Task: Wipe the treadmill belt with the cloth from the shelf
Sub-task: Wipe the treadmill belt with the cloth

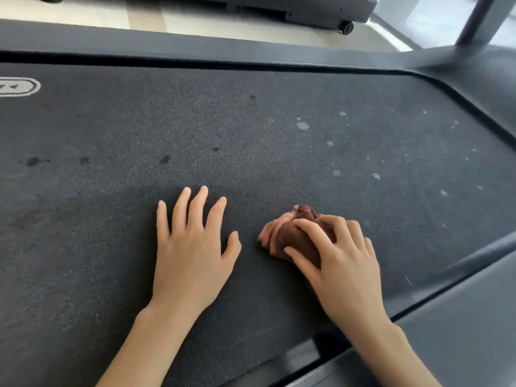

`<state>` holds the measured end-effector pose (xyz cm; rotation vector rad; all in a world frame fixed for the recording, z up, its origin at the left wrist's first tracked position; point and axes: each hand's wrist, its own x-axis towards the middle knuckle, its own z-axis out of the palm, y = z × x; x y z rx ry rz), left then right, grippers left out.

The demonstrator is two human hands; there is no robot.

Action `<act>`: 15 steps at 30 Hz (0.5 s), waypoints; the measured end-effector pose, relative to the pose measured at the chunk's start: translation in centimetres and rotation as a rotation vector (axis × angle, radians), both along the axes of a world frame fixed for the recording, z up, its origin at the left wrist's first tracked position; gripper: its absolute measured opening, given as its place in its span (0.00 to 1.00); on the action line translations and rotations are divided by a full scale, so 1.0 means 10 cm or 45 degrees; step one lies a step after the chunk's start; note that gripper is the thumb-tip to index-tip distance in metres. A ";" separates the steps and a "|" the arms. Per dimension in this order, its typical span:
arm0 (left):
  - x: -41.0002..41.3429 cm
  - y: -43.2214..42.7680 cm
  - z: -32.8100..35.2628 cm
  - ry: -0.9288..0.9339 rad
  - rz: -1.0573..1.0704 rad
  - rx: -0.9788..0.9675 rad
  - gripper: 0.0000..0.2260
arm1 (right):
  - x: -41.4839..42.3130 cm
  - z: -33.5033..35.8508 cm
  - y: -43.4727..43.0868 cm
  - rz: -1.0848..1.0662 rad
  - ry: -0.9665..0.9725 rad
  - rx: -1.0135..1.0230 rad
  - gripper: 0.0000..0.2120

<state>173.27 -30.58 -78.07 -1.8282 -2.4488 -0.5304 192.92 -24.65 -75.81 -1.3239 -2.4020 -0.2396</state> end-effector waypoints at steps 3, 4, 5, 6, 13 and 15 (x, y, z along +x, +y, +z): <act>0.01 0.00 0.01 0.006 0.005 -0.003 0.27 | -0.08 0.02 0.35 -0.052 0.009 -0.016 0.21; 0.01 0.00 0.00 0.007 0.007 -0.009 0.27 | -0.13 0.02 0.51 -0.099 -0.005 -0.015 0.21; 0.01 0.00 0.01 0.006 0.009 -0.014 0.27 | -0.18 0.02 0.70 -0.153 -0.024 -0.025 0.21; 0.00 0.00 0.01 0.006 0.010 -0.016 0.27 | -0.23 0.02 0.89 -0.208 -0.050 -0.052 0.21; 0.00 0.00 0.00 0.006 0.009 -0.008 0.27 | -0.31 0.04 1.13 -0.345 -0.108 -0.123 0.21; 0.00 0.00 0.00 0.004 0.013 -0.015 0.27 | -0.18 0.03 0.84 -0.250 -0.081 -0.070 0.20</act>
